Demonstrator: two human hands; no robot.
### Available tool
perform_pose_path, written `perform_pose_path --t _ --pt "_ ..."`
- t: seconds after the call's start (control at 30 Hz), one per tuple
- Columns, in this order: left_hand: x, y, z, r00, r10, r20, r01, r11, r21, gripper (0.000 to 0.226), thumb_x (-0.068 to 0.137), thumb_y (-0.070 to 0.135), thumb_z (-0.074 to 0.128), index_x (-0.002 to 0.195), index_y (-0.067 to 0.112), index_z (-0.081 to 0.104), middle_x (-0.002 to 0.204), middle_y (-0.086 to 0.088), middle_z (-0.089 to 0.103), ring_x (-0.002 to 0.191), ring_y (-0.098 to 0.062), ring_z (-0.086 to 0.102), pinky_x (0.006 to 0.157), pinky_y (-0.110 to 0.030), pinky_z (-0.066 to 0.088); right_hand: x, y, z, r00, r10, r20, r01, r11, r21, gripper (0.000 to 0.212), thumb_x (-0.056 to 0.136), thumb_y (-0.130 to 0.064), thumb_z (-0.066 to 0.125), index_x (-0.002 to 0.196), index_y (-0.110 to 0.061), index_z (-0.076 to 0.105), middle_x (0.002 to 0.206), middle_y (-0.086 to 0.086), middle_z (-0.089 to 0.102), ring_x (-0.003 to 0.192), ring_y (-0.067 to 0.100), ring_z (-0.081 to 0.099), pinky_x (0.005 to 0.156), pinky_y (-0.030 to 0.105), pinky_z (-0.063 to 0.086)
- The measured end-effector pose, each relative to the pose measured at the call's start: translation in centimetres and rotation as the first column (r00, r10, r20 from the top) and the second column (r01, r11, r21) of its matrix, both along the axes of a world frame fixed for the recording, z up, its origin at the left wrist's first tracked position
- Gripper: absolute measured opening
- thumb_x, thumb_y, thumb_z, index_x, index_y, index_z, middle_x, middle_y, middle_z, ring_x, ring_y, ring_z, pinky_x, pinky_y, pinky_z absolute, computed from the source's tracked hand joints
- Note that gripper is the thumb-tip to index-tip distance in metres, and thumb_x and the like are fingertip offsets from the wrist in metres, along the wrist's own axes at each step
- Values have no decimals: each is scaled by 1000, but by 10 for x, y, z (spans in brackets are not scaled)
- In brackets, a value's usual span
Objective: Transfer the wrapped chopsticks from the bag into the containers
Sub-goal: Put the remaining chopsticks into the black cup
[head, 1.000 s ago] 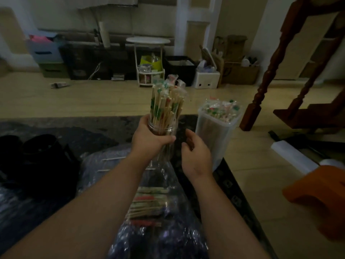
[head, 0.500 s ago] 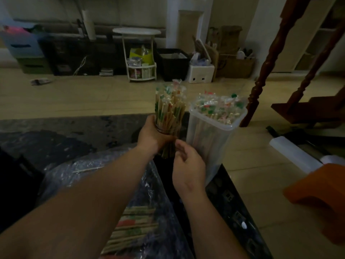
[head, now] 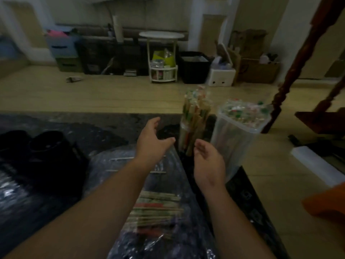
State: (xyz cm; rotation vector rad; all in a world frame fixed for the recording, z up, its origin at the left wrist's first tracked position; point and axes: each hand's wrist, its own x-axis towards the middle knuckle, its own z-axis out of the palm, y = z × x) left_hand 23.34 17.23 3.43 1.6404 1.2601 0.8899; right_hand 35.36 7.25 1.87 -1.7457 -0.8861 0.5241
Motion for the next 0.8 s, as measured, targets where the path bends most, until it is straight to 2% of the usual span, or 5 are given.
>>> perform_pose_path --t 0.17,0.33,0.47,0.57,0.8 --pt "-86 -35 7 987 148 -62 -134 972 192 63 85 30 74 139 29 43 138 7 46 120 -14 47 92 -31 44 -51 -6 5 996 93 4 -93 996 0 35 101 -14 50 136 -15 55 133 0 59 119 14 55 96 25 42" --pt "-154 -36 14 953 259 -154 -215 943 255 58 86 34 72 137 31 44 136 7 46 124 -16 46 101 -40 45 -103 -4 3 986 169 -10 -169 985 -21 34 101 -16 51 135 -17 56 131 -1 60 113 10 54 93 23 42" --pt "-211 -21 12 707 468 -530 -244 865 438 66 88 34 67 145 23 36 146 -2 39 124 -30 44 97 -43 43 -134 -2 5 972 234 -27 -235 972 -30 34 102 -16 50 136 -18 55 129 -4 59 106 4 51 91 21 41" --pt "-251 -2 4 558 411 -721 -259 912 318 64 92 25 58 149 18 31 155 -4 28 125 -37 45 94 -46 45 -150 2 6 967 255 -15 -255 966 -37 34 102 -15 50 136 -18 55 129 -4 59 106 3 51 88 19 41" --pt "-288 7 1 564 337 -754 -31 921 389 15 99 15 50 109 13 62 122 -6 53 97 -30 54 73 -41 48 -171 -12 9 966 256 -32 -258 965 -50 31 101 -15 52 130 -19 58 120 -7 61 104 4 55 70 4 37"
